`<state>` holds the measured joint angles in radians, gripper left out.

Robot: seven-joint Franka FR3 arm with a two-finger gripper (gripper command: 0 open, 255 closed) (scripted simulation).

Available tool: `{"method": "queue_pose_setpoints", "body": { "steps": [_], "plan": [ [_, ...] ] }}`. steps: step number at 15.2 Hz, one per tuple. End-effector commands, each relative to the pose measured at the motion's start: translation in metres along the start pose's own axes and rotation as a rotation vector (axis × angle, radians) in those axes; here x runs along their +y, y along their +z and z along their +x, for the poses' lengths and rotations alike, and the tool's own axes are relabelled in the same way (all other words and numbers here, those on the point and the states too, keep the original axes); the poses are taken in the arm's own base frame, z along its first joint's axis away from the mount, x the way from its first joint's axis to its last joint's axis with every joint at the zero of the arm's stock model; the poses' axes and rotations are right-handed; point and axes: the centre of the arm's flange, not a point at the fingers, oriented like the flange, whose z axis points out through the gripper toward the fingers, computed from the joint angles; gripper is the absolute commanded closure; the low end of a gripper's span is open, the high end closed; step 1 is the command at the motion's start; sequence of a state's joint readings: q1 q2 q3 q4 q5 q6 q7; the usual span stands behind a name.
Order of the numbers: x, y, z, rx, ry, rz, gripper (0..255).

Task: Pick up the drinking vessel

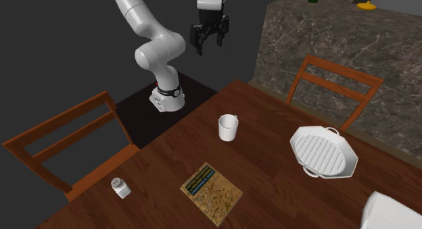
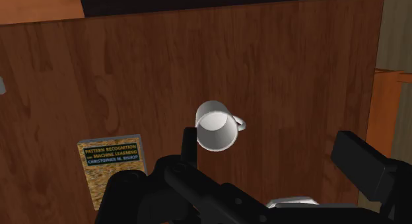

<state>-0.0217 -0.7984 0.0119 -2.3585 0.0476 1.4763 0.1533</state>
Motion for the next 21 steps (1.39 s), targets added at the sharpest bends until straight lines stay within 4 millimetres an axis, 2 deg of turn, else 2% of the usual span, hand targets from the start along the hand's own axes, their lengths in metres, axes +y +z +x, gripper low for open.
{"method": "queue_pose_setpoints", "body": {
  "steps": [1,21],
  "plan": [
    [0.0,0.0,0.0,0.0,0.0,0.0,0],
    [0.036,0.234,0.134,-0.099,-0.056,0.031,0]
  ]
}}
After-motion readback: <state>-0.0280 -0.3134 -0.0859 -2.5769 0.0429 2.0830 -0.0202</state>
